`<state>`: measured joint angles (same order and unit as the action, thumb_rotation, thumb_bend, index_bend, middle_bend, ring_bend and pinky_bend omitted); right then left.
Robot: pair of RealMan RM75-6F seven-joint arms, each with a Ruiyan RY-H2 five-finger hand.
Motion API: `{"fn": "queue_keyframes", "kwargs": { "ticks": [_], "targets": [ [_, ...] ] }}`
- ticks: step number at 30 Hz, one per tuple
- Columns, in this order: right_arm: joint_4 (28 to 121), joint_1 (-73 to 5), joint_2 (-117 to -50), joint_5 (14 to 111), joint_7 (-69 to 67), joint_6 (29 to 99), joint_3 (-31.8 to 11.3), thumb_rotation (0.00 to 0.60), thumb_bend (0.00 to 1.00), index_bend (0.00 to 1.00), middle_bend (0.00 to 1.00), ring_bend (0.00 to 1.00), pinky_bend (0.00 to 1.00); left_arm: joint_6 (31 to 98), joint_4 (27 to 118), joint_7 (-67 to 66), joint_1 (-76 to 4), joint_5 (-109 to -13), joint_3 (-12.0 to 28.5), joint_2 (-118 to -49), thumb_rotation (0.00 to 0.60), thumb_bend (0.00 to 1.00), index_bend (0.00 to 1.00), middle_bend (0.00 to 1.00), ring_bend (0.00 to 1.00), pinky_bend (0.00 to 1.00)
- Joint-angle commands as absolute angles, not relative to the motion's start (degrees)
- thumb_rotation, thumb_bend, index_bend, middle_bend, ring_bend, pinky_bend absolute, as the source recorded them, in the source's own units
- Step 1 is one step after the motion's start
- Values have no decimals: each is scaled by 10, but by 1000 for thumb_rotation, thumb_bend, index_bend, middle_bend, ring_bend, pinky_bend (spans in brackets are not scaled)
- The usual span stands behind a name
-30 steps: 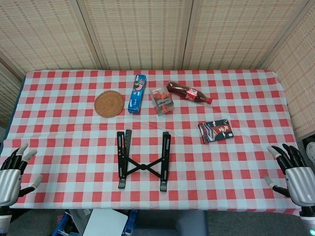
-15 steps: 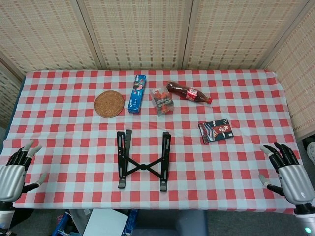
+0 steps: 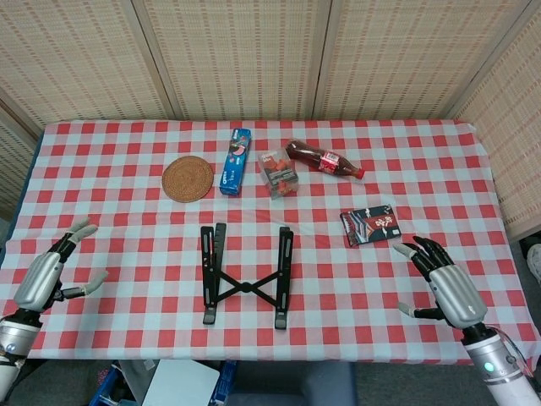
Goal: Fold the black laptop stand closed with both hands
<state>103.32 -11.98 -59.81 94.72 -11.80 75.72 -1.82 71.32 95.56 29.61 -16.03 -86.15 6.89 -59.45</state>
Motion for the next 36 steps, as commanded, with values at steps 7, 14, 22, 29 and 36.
{"fn": "queue_keyframes", "kwargs": {
  "ticks": [7,14,22,29,36],
  "targets": [
    [1052,-199,-640,882,-249,646,-46,600,0,121,175,40,55,598,891,527,-259,-857,95,-616,0,164,148,96,166,196],
    [1034,-235,-693,828,-293,602,-71,600,0,121,176,40,55,540,849,623,-303,-827,108,-658,0,163,174,134,193,239],
    [1013,-260,-746,766,-278,574,-91,600,72,121,175,40,55,500,810,635,-334,-791,119,-705,0,163,207,182,240,280],
    [983,-289,-795,730,-286,536,-106,600,85,121,175,40,55,467,784,640,-354,-755,131,-746,0,163,249,233,281,349],
    [953,-315,-835,711,-335,491,-120,600,86,121,175,40,55,439,779,663,-365,-728,145,-769,0,163,278,272,312,382]
  ]
}}
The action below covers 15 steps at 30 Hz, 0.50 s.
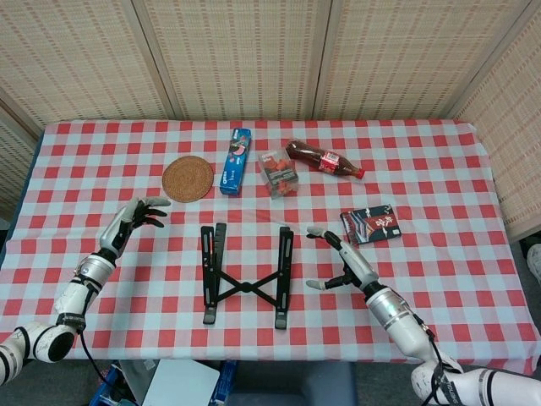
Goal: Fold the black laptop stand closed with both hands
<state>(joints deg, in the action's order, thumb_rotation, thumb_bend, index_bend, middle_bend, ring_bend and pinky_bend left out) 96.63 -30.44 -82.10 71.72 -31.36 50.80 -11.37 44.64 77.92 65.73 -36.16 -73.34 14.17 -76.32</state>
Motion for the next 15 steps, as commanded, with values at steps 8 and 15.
{"fn": "queue_keyframes", "kwargs": {
  "ticks": [8,15],
  "targets": [
    [912,-338,-874,726,-407,454,-132,600,53,121,175,40,55,415,793,685,-371,-728,150,-781,0,163,310,315,348,436],
    [889,-351,-891,756,-471,439,-136,600,49,121,175,40,55,388,819,720,-377,-741,153,-776,0,163,333,350,380,463]
  ]
}}
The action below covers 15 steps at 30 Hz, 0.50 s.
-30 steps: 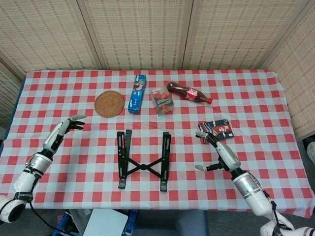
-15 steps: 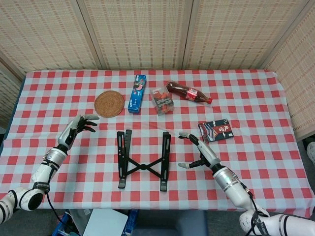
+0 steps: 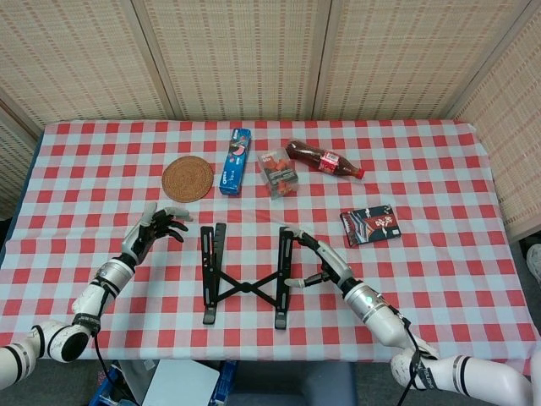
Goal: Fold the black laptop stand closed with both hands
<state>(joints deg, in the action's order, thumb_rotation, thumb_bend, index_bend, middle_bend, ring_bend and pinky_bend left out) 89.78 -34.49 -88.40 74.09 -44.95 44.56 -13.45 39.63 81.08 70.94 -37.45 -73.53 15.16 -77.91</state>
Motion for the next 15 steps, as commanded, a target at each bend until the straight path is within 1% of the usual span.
{"fn": "queue_keyframes", "kwargs": {
  "ticks": [1,6,15],
  "targets": [
    [889,-352,-891,764,-480,439,-134,600,49,121,175,40,55,386,823,727,-377,-743,154,-774,0,163,336,353,383,465],
    [883,-353,-888,809,-528,453,-122,600,48,121,175,40,55,378,852,770,-374,-767,154,-753,0,163,351,383,411,505],
    [884,-358,-874,873,-595,482,-95,600,49,121,175,41,55,387,904,865,-369,-836,140,-707,0,163,351,394,422,515]
  ]
}}
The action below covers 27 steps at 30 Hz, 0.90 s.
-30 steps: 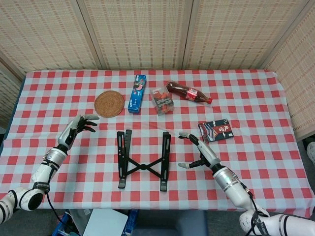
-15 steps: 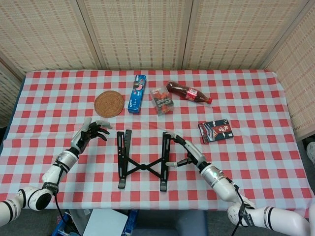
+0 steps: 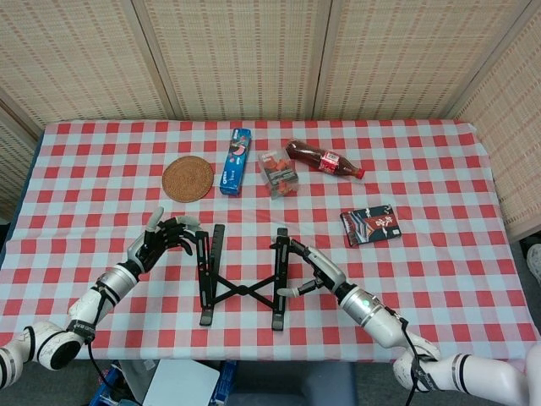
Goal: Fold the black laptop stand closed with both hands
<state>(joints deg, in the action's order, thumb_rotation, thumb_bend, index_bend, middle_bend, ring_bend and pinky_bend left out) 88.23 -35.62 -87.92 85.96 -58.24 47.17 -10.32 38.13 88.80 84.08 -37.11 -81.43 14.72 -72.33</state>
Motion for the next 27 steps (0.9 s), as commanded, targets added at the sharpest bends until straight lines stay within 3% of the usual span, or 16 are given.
{"fn": "queue_keyframes", "kwargs": {
  "ticks": [1,11,27],
  "targets": [
    [887,-358,-871,884,-601,491,-90,600,48,121,175,41,55,395,913,880,-367,-850,136,-699,0,163,351,394,422,515],
    [933,-358,-835,954,-616,549,-41,600,48,121,182,42,55,496,973,992,-344,-969,65,-620,0,163,351,394,423,519],
    [998,-356,-791,1014,-573,604,35,600,49,121,182,42,55,653,1008,1020,-332,-1099,-58,-544,0,163,350,395,423,519]
  ]
}}
